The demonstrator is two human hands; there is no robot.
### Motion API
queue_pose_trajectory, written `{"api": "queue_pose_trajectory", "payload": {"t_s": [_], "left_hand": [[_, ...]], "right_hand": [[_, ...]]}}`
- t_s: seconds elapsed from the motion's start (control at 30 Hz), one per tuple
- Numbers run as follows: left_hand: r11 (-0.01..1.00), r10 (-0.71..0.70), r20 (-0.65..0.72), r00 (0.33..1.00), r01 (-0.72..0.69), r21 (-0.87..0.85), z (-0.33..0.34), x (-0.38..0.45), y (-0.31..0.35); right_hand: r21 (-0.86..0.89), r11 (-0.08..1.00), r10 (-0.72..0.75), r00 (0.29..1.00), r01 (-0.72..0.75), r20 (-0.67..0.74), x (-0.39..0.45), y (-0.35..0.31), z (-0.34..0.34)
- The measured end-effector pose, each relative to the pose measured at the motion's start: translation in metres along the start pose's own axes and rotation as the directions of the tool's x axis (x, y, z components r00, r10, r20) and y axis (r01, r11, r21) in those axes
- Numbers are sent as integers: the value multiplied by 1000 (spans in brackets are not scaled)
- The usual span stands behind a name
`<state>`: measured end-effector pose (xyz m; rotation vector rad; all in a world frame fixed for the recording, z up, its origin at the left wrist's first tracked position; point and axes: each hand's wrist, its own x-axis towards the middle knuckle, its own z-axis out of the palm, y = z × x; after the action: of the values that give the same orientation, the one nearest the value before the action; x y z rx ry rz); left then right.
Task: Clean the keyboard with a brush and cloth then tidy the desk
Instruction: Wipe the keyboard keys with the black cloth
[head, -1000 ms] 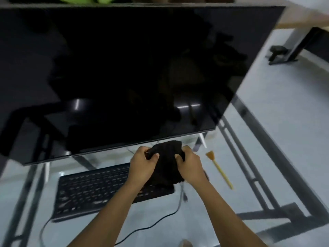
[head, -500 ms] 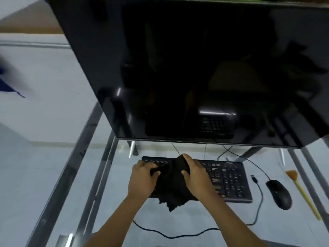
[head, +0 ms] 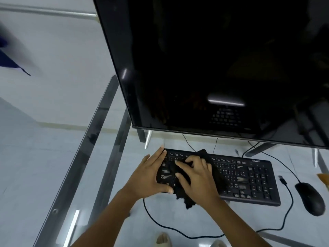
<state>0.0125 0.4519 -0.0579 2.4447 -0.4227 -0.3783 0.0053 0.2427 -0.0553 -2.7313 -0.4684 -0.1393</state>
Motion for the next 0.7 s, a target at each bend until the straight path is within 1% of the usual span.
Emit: {"api": "queue_pose_trajectory", "payload": {"t_s": [0.03, 0.13, 0.17, 0.2, 0.3, 0.33, 0.37, 0.4, 0.47, 0.5, 0.57, 0.63, 0.7], "left_hand": [[1000, 12, 7, 1000, -12, -1, 1, 0, -3], [999, 48, 8, 999, -48, -2, 1, 0, -9], [999, 50, 7, 999, -50, -8, 1, 0, -10], [998, 56, 3, 998, -56, -13, 1, -1, -11], [997, 69, -5, 998, -69, -28, 3, 0, -12], [997, 61, -1, 998, -61, -41, 3, 0, -13], [997, 52, 3, 999, -52, -49, 3, 0, -14], [998, 47, 5, 999, -47, -50, 2, 1, -15], [998, 46, 13, 999, -46, -41, 2, 2, -16], [998, 45, 13, 999, -45, -41, 3, 1, -16], [998, 48, -4, 999, -48, -49, 4, 1, -17], [998, 55, -15, 998, -56, -43, 4, 1, -17], [998, 56, -14, 998, -57, -39, 3, 0, -15]], "right_hand": [[14, 1000, 22, 999, -22, -39, 5, 3, 1], [83, 979, 195, 970, -184, -145, 14, 2, 7], [94, 974, 219, 962, -205, -163, 13, -5, 10], [99, 977, 202, 966, -187, -162, 10, -16, 14], [85, 996, -6, 997, 13, -76, -3, -34, 20], [78, 996, -36, 997, 41, -66, 0, -30, 16], [75, 997, -3, 997, 9, -81, 5, -21, 13], [75, 995, 71, 991, -62, -116, 8, -11, 9], [95, 972, 228, 954, -213, -195, 9, 4, 5], [106, 961, 274, 938, -257, -211, 7, 3, 7], [112, 960, 274, 939, -255, -207, 5, -18, 15], [139, 975, 196, 969, -176, -151, 8, -41, 23], [160, 979, 142, 984, -125, -105, 14, -44, 23]]}}
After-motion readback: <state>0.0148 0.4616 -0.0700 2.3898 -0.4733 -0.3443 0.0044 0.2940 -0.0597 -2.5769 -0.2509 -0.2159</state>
